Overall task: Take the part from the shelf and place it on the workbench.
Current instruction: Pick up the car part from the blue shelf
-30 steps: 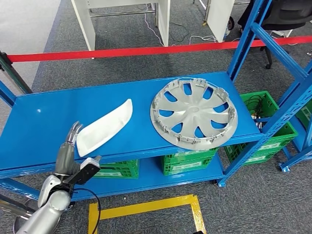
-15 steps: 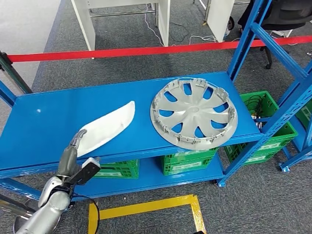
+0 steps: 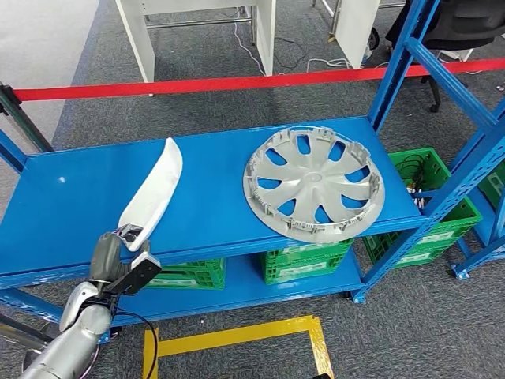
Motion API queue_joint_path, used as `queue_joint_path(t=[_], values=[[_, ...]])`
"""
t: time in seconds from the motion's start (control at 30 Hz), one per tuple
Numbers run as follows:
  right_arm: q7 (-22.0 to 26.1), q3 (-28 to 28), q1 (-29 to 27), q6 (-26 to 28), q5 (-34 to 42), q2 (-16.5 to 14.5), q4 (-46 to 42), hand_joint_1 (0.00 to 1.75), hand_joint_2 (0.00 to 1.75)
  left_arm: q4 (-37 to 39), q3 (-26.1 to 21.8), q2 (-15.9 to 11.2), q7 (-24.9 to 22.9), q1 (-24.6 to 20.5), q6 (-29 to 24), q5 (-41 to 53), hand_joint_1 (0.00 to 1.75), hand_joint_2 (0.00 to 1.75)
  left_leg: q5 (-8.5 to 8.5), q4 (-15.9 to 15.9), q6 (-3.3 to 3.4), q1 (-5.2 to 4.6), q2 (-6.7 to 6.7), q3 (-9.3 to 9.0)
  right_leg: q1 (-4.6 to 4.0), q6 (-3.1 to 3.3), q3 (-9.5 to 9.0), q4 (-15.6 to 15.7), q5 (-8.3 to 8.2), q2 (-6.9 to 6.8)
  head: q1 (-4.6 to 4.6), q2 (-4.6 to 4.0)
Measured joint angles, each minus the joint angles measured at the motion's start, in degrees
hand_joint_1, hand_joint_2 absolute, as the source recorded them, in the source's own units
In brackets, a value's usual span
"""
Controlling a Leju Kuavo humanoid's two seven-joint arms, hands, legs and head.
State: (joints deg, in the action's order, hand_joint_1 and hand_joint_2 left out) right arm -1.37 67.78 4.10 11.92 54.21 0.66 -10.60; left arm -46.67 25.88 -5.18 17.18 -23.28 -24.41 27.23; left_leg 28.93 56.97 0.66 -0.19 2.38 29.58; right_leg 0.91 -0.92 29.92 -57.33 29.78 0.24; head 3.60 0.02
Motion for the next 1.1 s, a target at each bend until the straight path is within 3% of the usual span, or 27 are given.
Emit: queue_joint_path(t=[0.47, 0.63, 0.73, 0.87, 0.97, 1.1], values=[[0.24, 0.00, 0.02, 0.01, 0.20, 0.02, 0.00, 0.00, 0.00, 1.20, -0.12, 0.06, -0.09, -0.64, -0.89, 0.99, 1.75, 1.75, 0.00, 0.00, 0.00, 0.00, 0.00, -0.03, 0.00, 0.00, -0.02, 0.00, 0.00, 0.01, -0.01, 0.00], [0.43, 0.00, -0.01, 0.13, 0.25, 0.02, 0.00, 0.00, 0.00, 0.19, -1.11, 0.08, 2.61, -0.22, -7.23, 2.84, 1.75, 1.75, -0.02, 0.00, -0.01, 0.00, -0.01, -0.03, 0.00, -0.01, 0.00, -0.01, -0.03, 0.05, -0.01, 0.00], [0.63, 0.00, -0.11, 0.32, 0.22, 0.02, 0.00, 0.00, 0.00, -5.80, -3.82, 0.53, 7.19, 2.64, -13.33, 9.96, 1.75, 1.75, -0.02, 0.01, -0.01, 0.00, -0.09, -0.01, 0.00, -0.01, 0.06, -0.01, -0.04, 0.13, -0.02, 0.00], [0.85, -0.02, -0.15, 0.60, 0.20, 0.02, 0.01, 0.00, 0.00, -17.62, -9.40, 2.82, 13.28, 7.62, -15.65, 20.68, 1.75, 1.75, 0.01, 0.02, 0.01, 0.00, -0.15, 0.05, 0.00, -0.03, 0.10, 0.00, -0.02, 0.19, 0.01, 0.00], [0.90, -0.04, -0.20, 0.71, 0.23, 0.02, 0.02, 0.00, 0.00, -24.29, -12.79, 4.81, 16.68, 9.98, -15.73, 21.92, 1.75, 1.75, 0.07, 0.02, 0.07, -0.04, -0.25, 0.06, 0.03, -0.03, 0.12, 0.02, -0.02, 0.29, 0.00, 0.00], [1.06, -0.15, -0.24, 1.04, 0.36, 0.02, 0.02, 0.00, 0.00, -29.86, -15.91, 6.92, 17.67, 11.71, -15.74, 20.25, 1.75, 1.75, 0.09, 0.02, 0.12, -0.05, -0.27, 0.05, 0.04, -0.04, 0.12, 0.03, -0.02, 0.28, -0.01, 0.00]])
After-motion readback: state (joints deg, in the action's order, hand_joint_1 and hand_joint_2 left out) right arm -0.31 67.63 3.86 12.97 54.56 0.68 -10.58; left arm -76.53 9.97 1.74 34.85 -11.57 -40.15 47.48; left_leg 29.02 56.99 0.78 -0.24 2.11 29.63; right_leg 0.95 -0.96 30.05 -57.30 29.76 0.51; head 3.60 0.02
